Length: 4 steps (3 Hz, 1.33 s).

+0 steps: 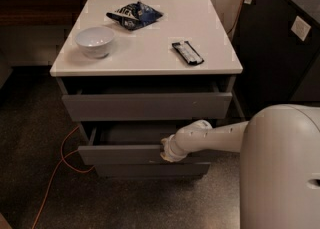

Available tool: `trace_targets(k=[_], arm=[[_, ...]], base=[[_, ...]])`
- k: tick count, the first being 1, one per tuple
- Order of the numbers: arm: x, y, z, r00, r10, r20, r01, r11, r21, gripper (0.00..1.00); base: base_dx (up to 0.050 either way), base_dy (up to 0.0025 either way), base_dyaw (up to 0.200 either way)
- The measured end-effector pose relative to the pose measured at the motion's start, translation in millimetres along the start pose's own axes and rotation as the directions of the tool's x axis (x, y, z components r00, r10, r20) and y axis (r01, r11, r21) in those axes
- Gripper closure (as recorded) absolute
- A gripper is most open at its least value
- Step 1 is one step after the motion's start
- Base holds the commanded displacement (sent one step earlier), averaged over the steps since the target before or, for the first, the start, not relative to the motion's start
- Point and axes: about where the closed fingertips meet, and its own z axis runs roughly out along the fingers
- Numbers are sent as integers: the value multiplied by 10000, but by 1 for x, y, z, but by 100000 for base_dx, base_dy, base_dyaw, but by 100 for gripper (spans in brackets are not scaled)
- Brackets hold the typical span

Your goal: Place rxbar blueberry into middle drawer

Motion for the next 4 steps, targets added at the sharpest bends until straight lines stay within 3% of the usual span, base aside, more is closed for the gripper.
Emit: trace_targets(k=[1,4], arm=[[-2,12,3,9994,225,253,-218,9994,-286,100],[-2,11,1,9994,227,255,-220,9993,-289,100]], base=[[0,0,0],[0,0,0]])
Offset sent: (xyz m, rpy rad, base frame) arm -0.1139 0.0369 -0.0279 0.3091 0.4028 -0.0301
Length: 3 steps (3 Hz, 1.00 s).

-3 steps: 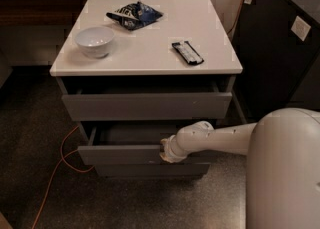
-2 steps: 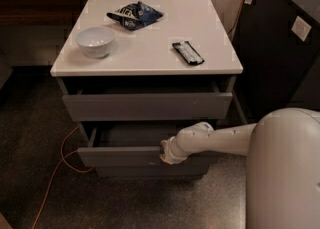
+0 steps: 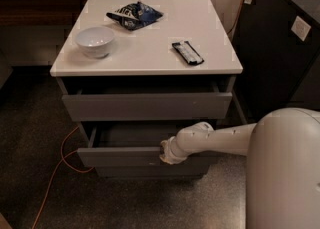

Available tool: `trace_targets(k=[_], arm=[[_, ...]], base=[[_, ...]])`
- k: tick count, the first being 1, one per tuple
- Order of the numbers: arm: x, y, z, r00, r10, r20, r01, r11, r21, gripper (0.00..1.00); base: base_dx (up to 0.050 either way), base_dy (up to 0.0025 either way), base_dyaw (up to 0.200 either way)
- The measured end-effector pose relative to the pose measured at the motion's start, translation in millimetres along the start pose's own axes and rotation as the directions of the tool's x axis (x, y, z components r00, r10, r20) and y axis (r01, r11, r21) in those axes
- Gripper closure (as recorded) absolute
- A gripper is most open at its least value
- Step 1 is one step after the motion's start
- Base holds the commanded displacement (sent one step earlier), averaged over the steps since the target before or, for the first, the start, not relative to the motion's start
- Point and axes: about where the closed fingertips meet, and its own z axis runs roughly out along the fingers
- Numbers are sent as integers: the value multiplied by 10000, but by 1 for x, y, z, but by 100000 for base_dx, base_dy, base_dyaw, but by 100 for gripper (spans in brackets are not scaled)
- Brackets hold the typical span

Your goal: Place rxbar blueberry into middle drawer

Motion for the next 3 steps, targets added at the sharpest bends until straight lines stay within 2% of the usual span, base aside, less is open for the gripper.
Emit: trace_targets(k=[3], arm=[[0,0,0,10000,-2,0,2,10000,-6,100]], base=[[0,0,0]])
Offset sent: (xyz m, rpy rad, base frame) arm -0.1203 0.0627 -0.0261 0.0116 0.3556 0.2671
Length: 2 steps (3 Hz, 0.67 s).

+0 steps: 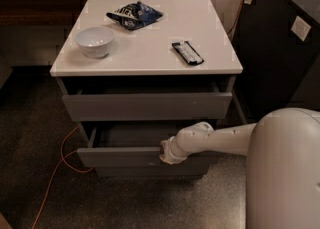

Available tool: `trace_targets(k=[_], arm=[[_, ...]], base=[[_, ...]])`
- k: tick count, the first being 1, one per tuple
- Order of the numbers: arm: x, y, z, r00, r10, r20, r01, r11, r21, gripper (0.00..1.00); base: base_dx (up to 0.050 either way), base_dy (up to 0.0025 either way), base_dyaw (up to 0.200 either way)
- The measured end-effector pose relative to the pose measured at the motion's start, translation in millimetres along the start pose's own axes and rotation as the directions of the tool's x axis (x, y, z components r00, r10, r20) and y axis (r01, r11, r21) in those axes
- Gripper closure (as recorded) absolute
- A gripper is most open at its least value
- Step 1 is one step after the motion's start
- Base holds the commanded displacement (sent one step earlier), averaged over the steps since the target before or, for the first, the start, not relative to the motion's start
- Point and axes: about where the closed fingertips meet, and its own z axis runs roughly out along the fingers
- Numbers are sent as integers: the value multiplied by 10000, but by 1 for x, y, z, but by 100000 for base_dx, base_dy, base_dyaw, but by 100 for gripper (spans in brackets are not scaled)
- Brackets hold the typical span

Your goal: Place rxbar blueberry into middle drawer

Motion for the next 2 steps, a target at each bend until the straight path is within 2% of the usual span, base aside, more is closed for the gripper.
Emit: trace_targets(k=[2], arm=[[-1,3,1,10000,-52,-12,52,9999,-111,97]], base=[[0,0,0]])
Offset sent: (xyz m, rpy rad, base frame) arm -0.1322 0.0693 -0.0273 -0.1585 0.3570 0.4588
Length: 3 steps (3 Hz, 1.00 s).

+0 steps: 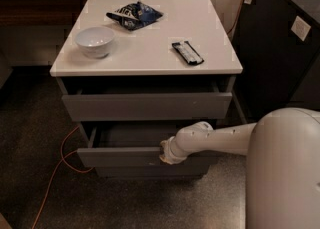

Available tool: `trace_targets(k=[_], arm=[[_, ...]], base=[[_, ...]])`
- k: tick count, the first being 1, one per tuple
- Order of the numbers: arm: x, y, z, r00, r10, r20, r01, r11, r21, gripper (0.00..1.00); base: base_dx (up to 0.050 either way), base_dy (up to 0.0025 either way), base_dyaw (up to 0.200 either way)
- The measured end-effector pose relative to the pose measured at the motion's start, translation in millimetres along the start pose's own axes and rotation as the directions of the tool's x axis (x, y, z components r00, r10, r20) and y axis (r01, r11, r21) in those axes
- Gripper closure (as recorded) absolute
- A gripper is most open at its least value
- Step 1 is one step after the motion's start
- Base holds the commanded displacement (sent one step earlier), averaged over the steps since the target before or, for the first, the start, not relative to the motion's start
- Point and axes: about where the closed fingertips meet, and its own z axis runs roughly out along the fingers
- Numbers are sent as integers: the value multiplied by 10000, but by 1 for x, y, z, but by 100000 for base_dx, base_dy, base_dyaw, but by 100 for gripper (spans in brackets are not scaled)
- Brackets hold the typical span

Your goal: Place rxbar blueberry into middle drawer

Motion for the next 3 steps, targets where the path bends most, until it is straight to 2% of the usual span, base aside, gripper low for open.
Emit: trace_targets(k=[2,3], arm=[[-1,1,-1,10000,-28,-7,28,10000,-61,52],[-1,1,-1,10000,-29,-7,29,10000,-64,20]], base=[[0,0,0],[0,0,0]])
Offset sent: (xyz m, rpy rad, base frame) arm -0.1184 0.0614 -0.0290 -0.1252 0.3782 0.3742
